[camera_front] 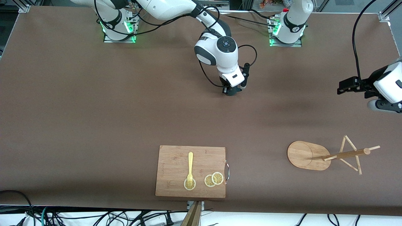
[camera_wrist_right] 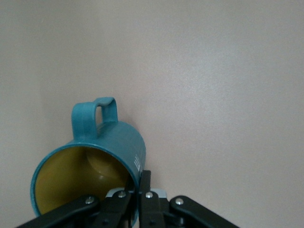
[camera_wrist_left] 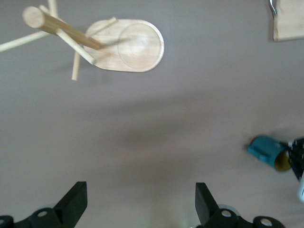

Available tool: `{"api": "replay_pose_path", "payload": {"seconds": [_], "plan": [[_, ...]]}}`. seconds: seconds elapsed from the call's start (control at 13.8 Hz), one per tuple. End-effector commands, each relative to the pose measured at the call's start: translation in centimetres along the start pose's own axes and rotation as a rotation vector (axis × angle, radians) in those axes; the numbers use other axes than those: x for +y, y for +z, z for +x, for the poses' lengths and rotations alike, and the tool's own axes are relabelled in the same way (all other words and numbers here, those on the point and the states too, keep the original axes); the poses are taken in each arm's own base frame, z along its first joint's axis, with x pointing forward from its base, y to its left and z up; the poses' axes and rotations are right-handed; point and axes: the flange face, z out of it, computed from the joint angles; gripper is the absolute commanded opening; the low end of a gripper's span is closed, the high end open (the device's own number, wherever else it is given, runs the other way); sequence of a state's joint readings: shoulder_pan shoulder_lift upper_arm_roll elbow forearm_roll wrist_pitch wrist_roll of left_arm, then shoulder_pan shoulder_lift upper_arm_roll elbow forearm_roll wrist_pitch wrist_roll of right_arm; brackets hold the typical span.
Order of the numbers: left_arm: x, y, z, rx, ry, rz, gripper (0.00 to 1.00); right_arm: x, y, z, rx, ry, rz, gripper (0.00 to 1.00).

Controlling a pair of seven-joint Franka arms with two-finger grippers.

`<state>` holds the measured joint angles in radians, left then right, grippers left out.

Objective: Pass cup and hang on rack
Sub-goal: 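Lift the mug with the right gripper and carry it toward the table middle, then set the mug down with the right gripper while the left gripper approaches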

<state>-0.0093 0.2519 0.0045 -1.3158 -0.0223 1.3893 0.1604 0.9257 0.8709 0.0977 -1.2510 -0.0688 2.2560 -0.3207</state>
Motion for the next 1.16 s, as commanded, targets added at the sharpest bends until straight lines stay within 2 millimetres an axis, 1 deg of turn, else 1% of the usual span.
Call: {"api": "replay_pose_path", "payload": {"seconds": [0.0,0.15,0.29,0.44,0.51,0.65,0.73,0.8,0.87,0.95,1.02,1.09], "plan": [[0.8,0.5,-2.5,-0.038,0.153,-0.017,1.0,-0.3,0.3,0.5,-0.012,-0.018,-0.012,0.17],[1.3,2.0,-3.6,-0.099,0.341,-0.041,1.0,-1.5,0.0,0.9,-0.013,-0.018,-0.01,0.21],[1.3,3.7,-4.4,-0.141,0.55,-0.073,1.0,-1.7,-0.6,1.0,-0.026,-0.003,-0.005,0.24],[1.7,5.2,-5.1,-0.166,0.663,-0.103,1.0,-1.6,-2.7,1.2,-0.037,0.002,0.001,0.26],[2.0,6.4,-5.2,-0.175,0.736,-0.145,1.0,-1.4,-4.1,1.1,-0.052,0.005,0.004,0.27],[2.2,9.2,-5.2,-0.183,0.877,-0.229,1.0,-0.2,-7.3,0.5,-0.077,0.032,0.018,0.29],[2.4,10.8,-5.2,-0.188,0.935,-0.252,1.0,1.1,-8.8,-0.1,-0.08,0.066,0.041,0.41],[3.4,12.3,-5.0,-0.17,0.997,-0.276,1.0,2.7,-10.6,-0.8,-0.068,0.09,0.048,0.57],[3.9,14.1,-4.8,-0.142,1.063,-0.311,1.0,5.1,-12.1,-1.9,-0.07,0.126,0.046,0.97],[4.2,15.9,-4.6,-0.099,1.127,-0.344,1.0,6.9,-12.9,-3.0,-0.084,0.155,0.05,1.0],[4.4,18.0,-4.5,-0.059,1.185,-0.371,1.0,8.2,-14.3,-4.0,-0.093,0.179,0.047,1.0],[4.6,19.8,-4.5,-0.013,1.221,-0.394,1.0,11.3,-15.6,-6.1,-0.118,0.233,0.045,1.0]]}}
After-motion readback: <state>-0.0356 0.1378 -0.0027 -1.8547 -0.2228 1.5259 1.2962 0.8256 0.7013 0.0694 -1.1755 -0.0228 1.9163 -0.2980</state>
